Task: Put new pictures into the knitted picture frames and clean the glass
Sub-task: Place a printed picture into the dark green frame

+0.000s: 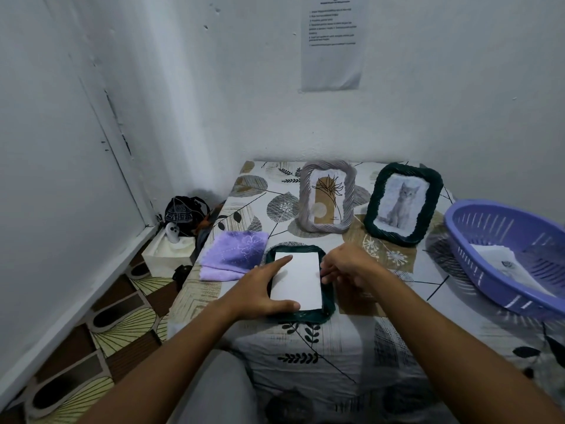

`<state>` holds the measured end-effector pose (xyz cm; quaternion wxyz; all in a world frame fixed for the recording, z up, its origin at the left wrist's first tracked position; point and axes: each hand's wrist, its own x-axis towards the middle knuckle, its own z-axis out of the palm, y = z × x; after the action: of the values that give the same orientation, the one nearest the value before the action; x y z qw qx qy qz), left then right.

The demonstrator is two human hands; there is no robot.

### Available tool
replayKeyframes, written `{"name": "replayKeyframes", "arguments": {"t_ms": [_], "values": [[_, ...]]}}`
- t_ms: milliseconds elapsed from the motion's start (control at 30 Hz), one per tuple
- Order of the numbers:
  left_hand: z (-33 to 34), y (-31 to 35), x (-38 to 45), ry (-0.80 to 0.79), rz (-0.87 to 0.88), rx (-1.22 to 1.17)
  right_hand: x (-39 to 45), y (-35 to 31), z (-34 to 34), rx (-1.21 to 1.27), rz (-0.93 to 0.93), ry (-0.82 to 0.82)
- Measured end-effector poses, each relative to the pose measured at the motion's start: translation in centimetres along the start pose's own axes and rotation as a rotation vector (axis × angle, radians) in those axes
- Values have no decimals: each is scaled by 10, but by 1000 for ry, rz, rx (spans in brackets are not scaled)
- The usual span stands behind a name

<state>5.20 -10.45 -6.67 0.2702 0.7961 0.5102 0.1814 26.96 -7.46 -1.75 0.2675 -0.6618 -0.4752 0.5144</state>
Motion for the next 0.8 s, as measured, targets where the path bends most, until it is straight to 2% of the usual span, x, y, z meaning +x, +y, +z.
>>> {"name": "replayKeyframes", "arguments": {"t_ms": [200, 800], "values": [[0, 1, 0, 1, -25, -11, 6, -1, 2, 72, -56, 22], [-3, 7, -3, 9, -30, 6, 21, 4, 4, -143, -46, 61]]}}
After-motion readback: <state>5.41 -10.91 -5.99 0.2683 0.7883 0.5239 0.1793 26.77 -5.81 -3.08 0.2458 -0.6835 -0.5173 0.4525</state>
